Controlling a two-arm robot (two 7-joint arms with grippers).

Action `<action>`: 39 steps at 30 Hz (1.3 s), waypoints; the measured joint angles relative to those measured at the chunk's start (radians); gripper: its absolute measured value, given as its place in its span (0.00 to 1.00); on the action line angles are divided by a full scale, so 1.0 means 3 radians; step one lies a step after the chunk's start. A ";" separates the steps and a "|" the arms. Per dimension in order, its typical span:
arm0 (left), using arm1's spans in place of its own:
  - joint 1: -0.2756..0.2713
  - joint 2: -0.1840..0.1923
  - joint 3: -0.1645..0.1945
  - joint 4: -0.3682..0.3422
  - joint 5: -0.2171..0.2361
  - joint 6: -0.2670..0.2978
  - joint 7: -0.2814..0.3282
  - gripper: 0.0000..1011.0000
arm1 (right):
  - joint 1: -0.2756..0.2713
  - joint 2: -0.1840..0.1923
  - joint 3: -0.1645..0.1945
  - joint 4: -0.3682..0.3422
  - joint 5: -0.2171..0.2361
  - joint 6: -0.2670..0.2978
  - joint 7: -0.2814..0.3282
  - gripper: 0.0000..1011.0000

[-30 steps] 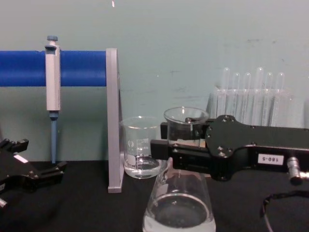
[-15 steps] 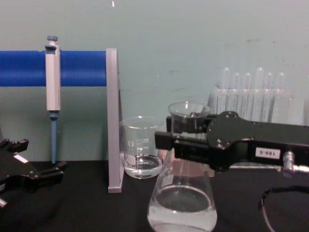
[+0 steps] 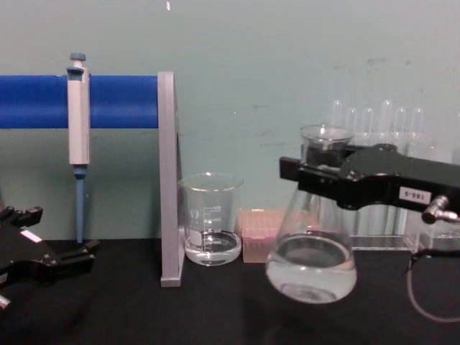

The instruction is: Grasp the erlenmeyer flask with one hand, shake it three times, then place it back.

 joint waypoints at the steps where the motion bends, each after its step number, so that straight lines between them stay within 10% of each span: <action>1: 0.0000 0.0000 0.0000 0.0000 0.0000 0.0000 0.0000 0.99 | -0.0007 -0.0006 0.0015 0.0000 -0.0008 0.0006 -0.0026 0.45; 16: 0.0000 0.0000 0.0000 0.0000 0.0000 0.0000 0.0000 0.99 | -0.0190 -0.0210 0.0384 -0.0009 -0.0253 0.0157 -0.0803 0.45; 39: 0.0000 0.0000 0.0000 0.0000 0.0000 0.0000 0.0000 0.99 | -0.0283 -0.0452 0.0680 0.0029 -0.0546 0.0293 -0.1261 0.45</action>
